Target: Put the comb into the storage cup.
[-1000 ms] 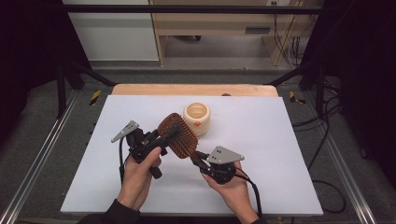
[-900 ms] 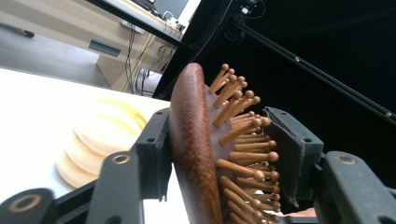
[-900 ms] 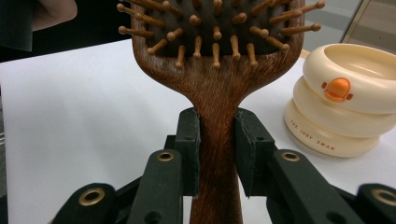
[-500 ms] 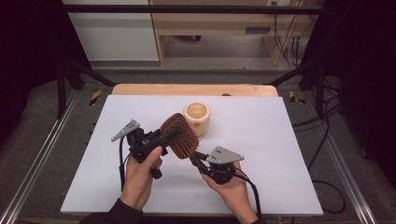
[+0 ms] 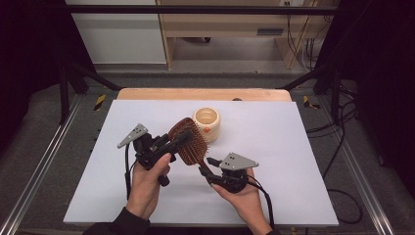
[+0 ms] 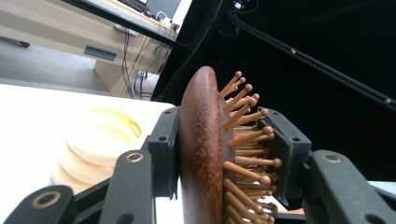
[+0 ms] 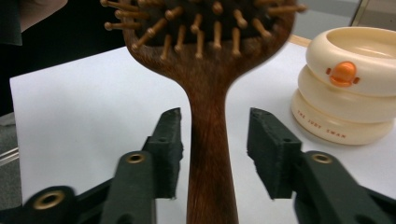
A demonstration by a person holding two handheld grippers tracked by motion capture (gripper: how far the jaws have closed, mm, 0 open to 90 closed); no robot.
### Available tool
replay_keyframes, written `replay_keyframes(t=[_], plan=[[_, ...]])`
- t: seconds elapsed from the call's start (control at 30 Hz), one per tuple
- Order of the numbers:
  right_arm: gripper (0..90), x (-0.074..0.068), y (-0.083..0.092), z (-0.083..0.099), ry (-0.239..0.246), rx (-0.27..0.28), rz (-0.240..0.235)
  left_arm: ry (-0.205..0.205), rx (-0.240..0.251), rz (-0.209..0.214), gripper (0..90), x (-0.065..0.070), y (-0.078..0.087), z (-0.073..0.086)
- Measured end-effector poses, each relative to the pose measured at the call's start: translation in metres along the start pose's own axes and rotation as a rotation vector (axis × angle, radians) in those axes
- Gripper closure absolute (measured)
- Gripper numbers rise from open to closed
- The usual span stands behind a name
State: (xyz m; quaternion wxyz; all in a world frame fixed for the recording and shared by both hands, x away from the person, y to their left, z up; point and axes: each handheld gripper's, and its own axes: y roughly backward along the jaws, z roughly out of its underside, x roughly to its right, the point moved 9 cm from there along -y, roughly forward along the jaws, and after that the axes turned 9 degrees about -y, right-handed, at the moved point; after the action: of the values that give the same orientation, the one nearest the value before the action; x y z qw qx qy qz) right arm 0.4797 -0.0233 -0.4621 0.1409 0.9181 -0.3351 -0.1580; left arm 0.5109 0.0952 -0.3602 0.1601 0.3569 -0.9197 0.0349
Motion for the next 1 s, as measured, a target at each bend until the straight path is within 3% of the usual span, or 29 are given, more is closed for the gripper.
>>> replay_keyframes(t=[0.07,0.13,0.17,0.2,0.3,0.37,0.47,0.57,0.7,0.83,1.0], plan=[[45.5,0.002,0.004,0.000,-0.002,-0.002,0.007,-0.012,0.001,-0.012,52.3,-0.001,0.001,-0.002],[33.1,0.006,0.010,0.000,-0.010,-0.008,0.017,-0.012,0.008,-0.016,52.2,-0.002,0.001,-0.004],[33.1,0.006,0.010,0.000,-0.010,-0.008,0.017,-0.013,0.007,-0.018,52.2,-0.003,0.002,-0.005],[25.5,0.011,0.013,0.002,-0.004,-0.034,0.034,-0.017,0.007,-0.024,52.2,-0.005,0.003,-0.006],[22.5,0.017,0.018,0.006,0.007,-0.061,0.055,-0.019,0.009,-0.029,52.2,-0.007,0.004,-0.008],[14.7,0.025,0.028,0.005,-0.015,-0.037,0.060,-0.019,0.012,-0.035,52.1,-0.009,0.004,-0.011],[11.8,0.032,0.036,0.003,-0.033,-0.004,0.074,-0.020,0.014,-0.039,52.1,-0.010,0.004,-0.012],[10.2,0.049,0.049,0.004,-0.053,0.035,0.109,-0.018,0.017,-0.042,52.1,-0.010,0.003,-0.014],[9.4,0.058,0.054,0.009,-0.069,0.028,0.136,-0.013,0.018,-0.038,52.1,-0.010,0.002,-0.014],[9.3,0.063,0.059,0.014,-0.083,0.017,0.131,-0.010,0.022,-0.035,52.0,-0.010,0.001,-0.014],[6.5,0.076,0.069,0.016,-0.073,0.032,0.179,-0.011,0.020,-0.038,52.1,-0.011,0.002,-0.015]])
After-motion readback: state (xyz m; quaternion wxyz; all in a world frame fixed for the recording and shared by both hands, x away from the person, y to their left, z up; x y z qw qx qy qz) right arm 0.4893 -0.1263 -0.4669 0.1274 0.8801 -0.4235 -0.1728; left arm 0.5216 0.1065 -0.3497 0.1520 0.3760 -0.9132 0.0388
